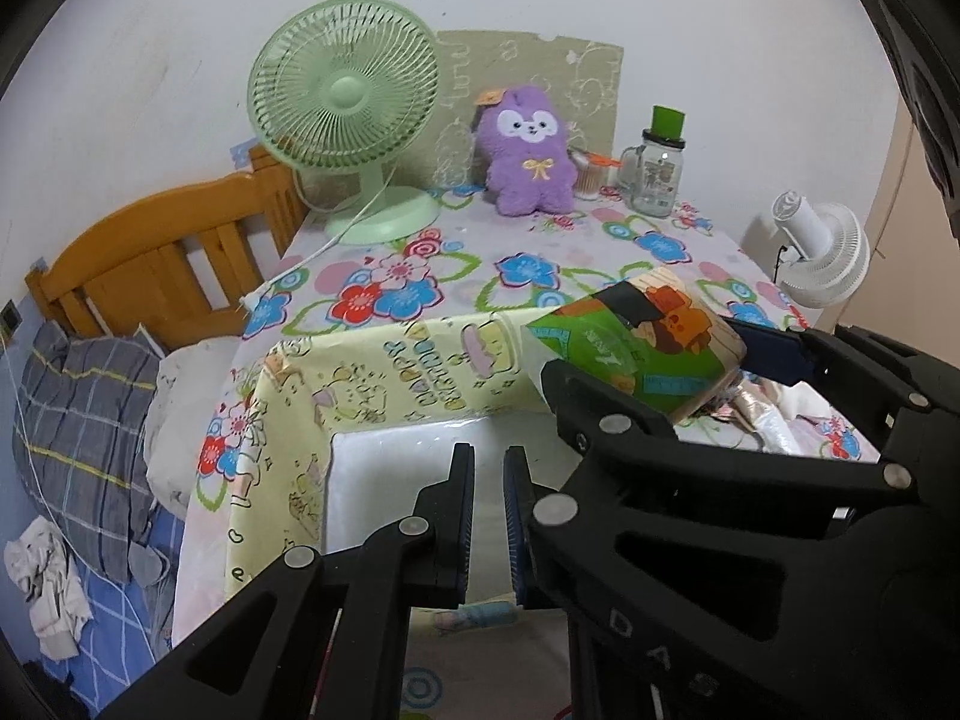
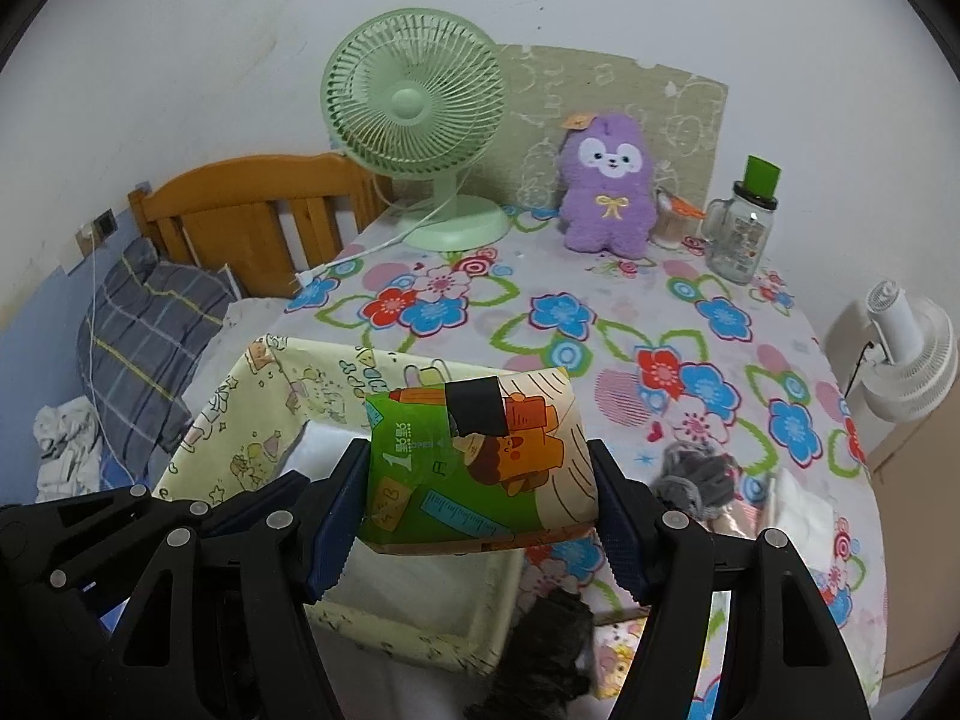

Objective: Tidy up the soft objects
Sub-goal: 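Carry the clear tube and green pack over the cardboard box and release both, then withdraw both open tools from the box back over the table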

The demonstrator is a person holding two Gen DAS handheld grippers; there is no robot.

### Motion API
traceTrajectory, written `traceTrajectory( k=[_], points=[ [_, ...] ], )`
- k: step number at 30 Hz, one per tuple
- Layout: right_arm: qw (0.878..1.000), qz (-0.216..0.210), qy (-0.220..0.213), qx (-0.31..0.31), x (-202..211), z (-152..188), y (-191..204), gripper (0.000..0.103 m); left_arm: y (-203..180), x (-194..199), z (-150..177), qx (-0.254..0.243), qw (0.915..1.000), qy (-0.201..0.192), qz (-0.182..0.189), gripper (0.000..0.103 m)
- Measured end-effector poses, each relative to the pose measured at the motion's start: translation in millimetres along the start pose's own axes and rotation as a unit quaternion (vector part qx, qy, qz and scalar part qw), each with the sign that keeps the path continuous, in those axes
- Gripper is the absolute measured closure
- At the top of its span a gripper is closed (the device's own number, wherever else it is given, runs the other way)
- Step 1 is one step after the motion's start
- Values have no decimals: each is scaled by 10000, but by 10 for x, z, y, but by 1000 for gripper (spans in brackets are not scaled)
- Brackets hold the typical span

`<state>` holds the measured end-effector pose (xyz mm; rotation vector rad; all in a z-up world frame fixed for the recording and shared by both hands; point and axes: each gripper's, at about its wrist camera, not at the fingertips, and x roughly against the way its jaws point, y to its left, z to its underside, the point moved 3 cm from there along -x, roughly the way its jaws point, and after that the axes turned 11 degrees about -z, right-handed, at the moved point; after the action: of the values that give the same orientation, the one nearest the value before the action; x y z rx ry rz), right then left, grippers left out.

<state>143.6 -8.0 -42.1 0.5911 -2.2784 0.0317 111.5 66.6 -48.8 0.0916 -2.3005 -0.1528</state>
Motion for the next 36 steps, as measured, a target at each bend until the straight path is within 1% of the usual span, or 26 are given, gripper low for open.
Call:
traceTrajectory(
  k=[1, 3, 4, 7, 8, 11, 16, 21, 24, 26, 36],
  points=[
    [10000, -7, 24, 2, -32, -8, 11, 31, 26, -31, 11, 18, 10000, 45, 12, 92],
    [10000, -16, 56, -3, -86, -22, 22, 31, 52, -77, 20, 24, 9999, 126, 27, 79],
    [10000, -17, 75, -4, -116, -31, 27, 31, 68, -105, 23, 33, 9999, 157, 15, 68],
    [9999, -42, 115, -9, -192, -59, 31, 31, 116, -170, 18, 62, 9998, 188, -56, 57],
    [9999, -54, 125, -8, -215, -68, 33, 31, 131, -194, 14, 63, 9997, 219, -63, 50],
    [9998, -32, 180, 31, -273, -87, 52, 31, 183, -256, 0, 97, 9996, 237, -144, 41],
    [9994, -175, 266, 117, -379, -107, 103, 29, 277, -352, -7, 197, 9991, 307, -203, 32],
    [9986, -256, 465, 65, -526, -89, 115, 26, 317, -436, 8, 191, 9985, 412, -295, 28],
    [9982, -280, 522, 37, -565, -83, 102, 21, 309, -450, 7, 180, 9985, 424, -289, 25],
    [9984, -248, 513, 37, -564, -79, 96, 19, 298, -447, 1, 161, 9986, 405, -285, 23],
    [9992, 9, 381, 127, -436, -56, 41, 18, 199, -372, -33, 89, 9991, 311, -274, 20]
  ],
)
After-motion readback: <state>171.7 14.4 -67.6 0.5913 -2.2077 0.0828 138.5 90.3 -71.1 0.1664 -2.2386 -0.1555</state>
